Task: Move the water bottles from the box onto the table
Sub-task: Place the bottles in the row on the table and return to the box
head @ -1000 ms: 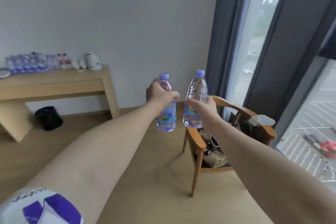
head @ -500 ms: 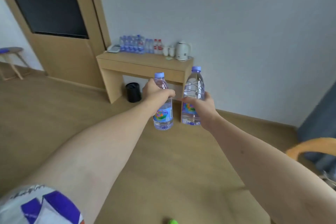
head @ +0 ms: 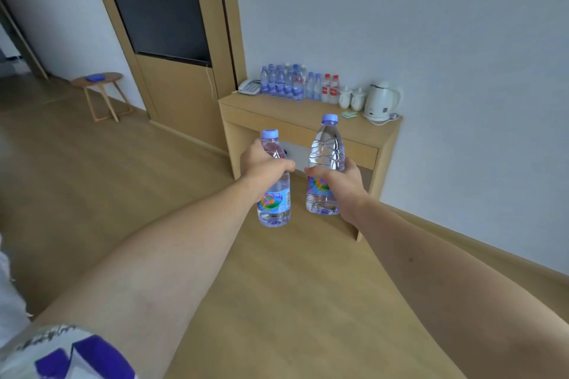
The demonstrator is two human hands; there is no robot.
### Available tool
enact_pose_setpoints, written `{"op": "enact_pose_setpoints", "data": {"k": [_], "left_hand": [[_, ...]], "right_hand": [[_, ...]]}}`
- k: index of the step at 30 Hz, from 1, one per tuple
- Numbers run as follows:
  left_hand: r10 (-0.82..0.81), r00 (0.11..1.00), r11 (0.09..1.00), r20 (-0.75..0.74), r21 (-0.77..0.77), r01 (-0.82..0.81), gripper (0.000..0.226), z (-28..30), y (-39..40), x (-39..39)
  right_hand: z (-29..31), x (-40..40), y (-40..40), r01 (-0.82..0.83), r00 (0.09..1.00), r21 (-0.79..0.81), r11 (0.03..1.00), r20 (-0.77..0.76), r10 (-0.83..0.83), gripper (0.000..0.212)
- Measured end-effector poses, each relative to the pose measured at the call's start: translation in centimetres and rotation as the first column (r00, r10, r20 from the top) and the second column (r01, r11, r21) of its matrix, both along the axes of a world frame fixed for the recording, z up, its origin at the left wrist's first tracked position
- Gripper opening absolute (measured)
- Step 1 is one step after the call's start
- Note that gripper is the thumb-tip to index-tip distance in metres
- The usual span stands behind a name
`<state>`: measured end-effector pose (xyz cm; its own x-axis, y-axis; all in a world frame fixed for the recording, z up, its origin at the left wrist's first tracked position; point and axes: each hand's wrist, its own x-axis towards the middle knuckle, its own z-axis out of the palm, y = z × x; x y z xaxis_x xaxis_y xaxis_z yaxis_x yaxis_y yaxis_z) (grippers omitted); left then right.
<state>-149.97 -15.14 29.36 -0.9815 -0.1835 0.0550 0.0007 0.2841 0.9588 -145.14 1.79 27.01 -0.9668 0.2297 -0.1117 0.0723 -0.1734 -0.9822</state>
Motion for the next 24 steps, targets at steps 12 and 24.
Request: {"op": "enact_pose_setpoints", "data": {"k": [12,24], "left_hand": [[-0.083,0.996,0.996,0.011,0.027,0.083,0.043,-2.1,-0.3,-26.7],[-0.146,0.988,0.989,0.054,0.023,0.145,0.049,-2.5,1.1,-49.9]], "right_hand": [[-2.3,-26.0,-1.6,0.063,0.997,0.001,0.998,0.050,-0.063,0.060],[-2.7,-48.2,-0.3,0.171,0.976,0.044,0.984,0.129,-0.176,0.062]]}}
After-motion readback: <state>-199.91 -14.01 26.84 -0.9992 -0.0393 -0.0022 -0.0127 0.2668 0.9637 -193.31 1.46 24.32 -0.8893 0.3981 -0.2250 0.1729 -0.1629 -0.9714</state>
